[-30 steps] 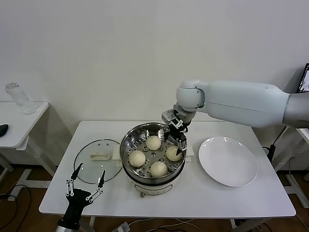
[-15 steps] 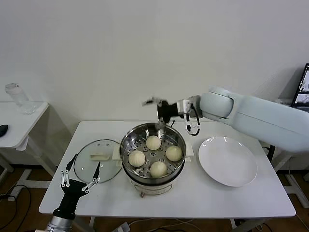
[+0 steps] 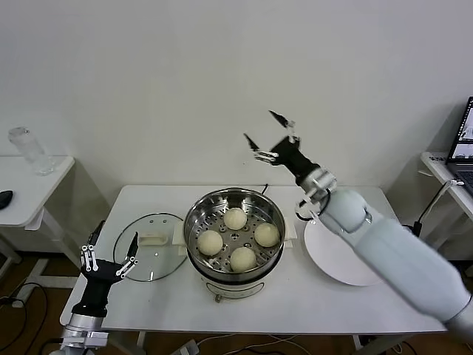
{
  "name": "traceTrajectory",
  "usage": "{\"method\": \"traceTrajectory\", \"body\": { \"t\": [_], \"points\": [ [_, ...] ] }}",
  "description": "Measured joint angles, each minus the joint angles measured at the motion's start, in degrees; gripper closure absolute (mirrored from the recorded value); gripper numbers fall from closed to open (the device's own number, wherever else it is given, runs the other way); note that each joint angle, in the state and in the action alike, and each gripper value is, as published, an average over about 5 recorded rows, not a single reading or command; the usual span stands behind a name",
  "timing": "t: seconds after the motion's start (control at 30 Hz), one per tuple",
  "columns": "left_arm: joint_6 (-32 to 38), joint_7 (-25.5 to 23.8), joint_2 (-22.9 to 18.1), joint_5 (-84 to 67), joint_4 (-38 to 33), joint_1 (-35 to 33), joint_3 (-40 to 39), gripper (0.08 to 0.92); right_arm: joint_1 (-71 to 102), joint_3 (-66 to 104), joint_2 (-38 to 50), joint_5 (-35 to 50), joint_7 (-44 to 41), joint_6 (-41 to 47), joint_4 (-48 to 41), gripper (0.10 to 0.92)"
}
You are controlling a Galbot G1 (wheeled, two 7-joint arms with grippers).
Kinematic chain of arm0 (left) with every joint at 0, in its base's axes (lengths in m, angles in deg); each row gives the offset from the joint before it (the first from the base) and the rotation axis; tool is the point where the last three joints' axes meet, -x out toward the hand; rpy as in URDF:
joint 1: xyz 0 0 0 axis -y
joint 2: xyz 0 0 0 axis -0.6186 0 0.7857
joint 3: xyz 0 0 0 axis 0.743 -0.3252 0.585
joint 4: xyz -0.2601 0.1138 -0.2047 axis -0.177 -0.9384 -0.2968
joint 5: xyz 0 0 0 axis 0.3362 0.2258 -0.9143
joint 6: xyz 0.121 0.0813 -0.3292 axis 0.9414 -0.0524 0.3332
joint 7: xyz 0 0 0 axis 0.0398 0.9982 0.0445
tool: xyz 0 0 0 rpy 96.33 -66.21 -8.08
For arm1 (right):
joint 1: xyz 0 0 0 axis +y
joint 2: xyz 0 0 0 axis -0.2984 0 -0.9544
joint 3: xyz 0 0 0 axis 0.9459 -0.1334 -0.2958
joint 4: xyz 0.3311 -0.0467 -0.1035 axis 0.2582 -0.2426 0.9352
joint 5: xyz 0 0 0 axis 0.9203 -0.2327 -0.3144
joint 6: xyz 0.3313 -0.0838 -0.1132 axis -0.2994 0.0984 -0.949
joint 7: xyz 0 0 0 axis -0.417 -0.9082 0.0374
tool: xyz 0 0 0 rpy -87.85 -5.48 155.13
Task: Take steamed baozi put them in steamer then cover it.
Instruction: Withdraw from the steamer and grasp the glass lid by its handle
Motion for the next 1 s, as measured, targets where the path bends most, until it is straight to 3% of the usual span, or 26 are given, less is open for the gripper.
{"method": "traceTrajectory", "body": {
  "t": [0.43,1.0],
  "points": [
    [-4.3,0.1,1.1,20.1,7.9,2.4,0.5,0.177,27.6,26.9,-9.5,-2.6,2.0,-6.9,0.0,0.203],
    [-7.4,1.5,0.0,37.0,18.5,6.5,0.4,0.177,40.5,37.6,-14.7,-4.8,2.7,-7.5,-0.6,0.203]
  ]
}}
